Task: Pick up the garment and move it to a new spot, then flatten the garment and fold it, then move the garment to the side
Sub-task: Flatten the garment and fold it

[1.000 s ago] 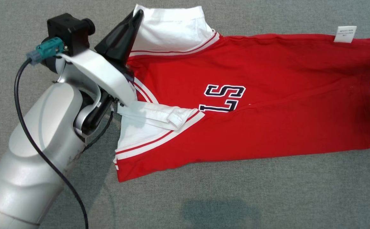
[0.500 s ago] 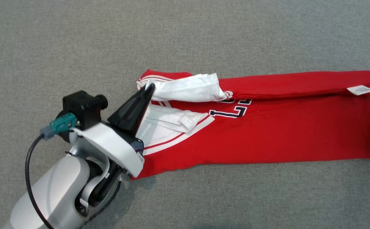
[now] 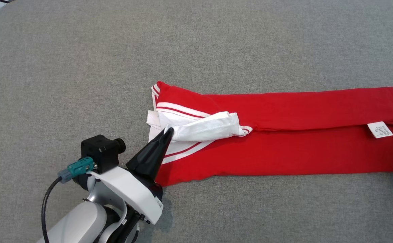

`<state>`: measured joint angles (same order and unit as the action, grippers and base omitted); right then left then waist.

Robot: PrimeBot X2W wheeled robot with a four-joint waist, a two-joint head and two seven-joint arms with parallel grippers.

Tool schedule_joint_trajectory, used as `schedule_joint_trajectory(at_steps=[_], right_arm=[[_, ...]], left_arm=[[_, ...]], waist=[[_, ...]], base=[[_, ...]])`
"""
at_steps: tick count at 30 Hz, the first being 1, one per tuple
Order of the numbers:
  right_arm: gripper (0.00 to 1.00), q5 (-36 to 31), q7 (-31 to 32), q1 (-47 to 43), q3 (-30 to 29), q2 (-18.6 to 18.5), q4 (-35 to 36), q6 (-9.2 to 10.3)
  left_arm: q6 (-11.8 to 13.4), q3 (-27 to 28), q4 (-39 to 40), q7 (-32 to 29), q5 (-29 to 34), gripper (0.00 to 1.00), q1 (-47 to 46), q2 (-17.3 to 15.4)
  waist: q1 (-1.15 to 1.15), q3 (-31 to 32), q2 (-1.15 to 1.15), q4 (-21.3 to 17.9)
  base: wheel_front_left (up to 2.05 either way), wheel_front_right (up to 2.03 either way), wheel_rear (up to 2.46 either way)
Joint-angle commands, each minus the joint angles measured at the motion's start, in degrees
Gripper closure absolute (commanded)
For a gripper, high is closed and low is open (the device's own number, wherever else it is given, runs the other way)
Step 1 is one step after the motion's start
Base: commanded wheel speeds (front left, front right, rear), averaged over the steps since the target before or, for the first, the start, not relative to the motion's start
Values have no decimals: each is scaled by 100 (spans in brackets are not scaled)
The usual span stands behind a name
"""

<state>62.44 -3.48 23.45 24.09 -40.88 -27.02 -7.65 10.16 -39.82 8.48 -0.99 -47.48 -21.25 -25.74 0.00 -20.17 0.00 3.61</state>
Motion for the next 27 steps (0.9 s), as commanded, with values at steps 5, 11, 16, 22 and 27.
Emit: schedule_joint_trajectory(at_steps=[5,11,16,22,27], right_arm=[[100,-260,-44,-189,-47,-55,-83,16],[100,-380,19,-200,-88,83,-191,16],[100,-388,65,-299,-167,137,-201,16],[100,-431,124,-349,-209,240,-220,16],[60,-465,196,-361,-229,285,-189,16]], left_arm=[[-20,148,-166,39,-206,100,71,12],[-17,99,-515,115,-125,100,50,43],[38,123,-478,166,-109,100,118,-9],[70,10,-644,109,-112,100,174,62],[56,-67,-1011,163,-33,87,59,187]], waist=[[0,-65,0,-8],[0,-114,0,-6],[0,-106,0,3],[0,-121,0,-1],[0,-114,0,-18]], base=[[0,0,0],[0,0,0],[0,0,0],[0,0,0],[0,0,0]])
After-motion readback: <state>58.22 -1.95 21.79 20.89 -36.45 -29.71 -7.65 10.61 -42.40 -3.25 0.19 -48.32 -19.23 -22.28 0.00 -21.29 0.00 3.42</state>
